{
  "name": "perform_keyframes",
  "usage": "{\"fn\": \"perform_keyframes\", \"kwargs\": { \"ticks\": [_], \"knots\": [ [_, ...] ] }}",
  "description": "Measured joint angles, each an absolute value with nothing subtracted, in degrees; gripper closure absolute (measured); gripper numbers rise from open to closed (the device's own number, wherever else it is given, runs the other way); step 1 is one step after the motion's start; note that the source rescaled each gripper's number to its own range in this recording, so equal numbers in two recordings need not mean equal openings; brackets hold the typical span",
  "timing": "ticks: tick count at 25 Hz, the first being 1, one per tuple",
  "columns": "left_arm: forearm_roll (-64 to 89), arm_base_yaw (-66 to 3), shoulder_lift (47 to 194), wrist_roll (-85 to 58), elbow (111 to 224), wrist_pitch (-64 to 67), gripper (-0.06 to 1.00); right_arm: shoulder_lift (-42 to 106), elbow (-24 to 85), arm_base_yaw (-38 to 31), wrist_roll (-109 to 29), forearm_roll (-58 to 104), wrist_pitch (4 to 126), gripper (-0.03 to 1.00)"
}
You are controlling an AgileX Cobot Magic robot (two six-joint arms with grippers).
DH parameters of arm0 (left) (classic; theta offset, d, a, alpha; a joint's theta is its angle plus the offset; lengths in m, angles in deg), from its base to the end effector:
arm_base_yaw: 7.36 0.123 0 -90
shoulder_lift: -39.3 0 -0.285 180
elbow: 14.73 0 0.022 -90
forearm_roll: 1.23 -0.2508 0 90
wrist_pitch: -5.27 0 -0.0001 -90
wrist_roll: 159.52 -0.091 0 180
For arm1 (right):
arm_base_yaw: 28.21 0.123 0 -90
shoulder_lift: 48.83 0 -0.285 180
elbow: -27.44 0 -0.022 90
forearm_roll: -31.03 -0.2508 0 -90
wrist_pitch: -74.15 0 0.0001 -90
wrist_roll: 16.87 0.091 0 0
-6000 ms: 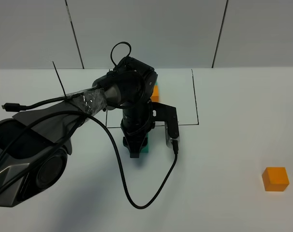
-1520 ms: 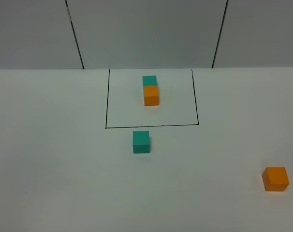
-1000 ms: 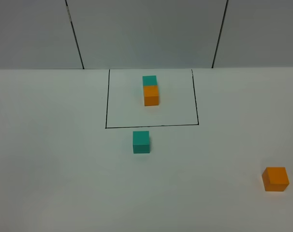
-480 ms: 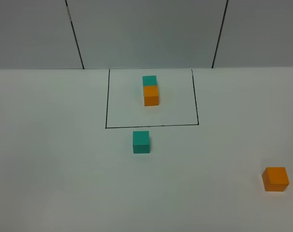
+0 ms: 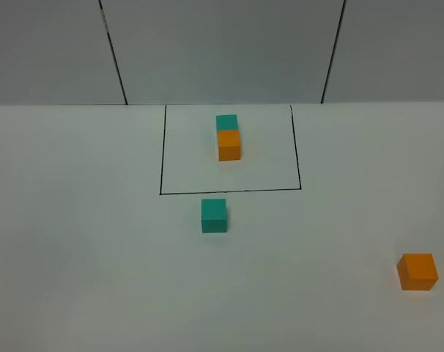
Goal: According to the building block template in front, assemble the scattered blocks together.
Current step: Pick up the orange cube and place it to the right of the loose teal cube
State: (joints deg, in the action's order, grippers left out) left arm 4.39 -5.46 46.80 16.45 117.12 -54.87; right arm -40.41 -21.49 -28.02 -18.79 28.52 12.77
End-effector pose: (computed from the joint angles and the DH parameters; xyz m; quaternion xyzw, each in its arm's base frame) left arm -0.0060 -0.0079 0.2805 0.0176 0.8459 -0.0215 0.5327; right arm -0.0029 0.0035 0.2748 -0.0166 0.8601 0.0142 0.5097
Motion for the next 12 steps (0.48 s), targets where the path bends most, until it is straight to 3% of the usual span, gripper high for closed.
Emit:
{"fn": "perform_keyframes", "kwargs": {
  "ticks": [12],
  "knots": [
    [4.4,-5.5,46.8,16.6,117.1,-54.9,0.28,-40.4,-21.5,-28.0,-18.8,28.5,12.8,0.28]
  ]
}}
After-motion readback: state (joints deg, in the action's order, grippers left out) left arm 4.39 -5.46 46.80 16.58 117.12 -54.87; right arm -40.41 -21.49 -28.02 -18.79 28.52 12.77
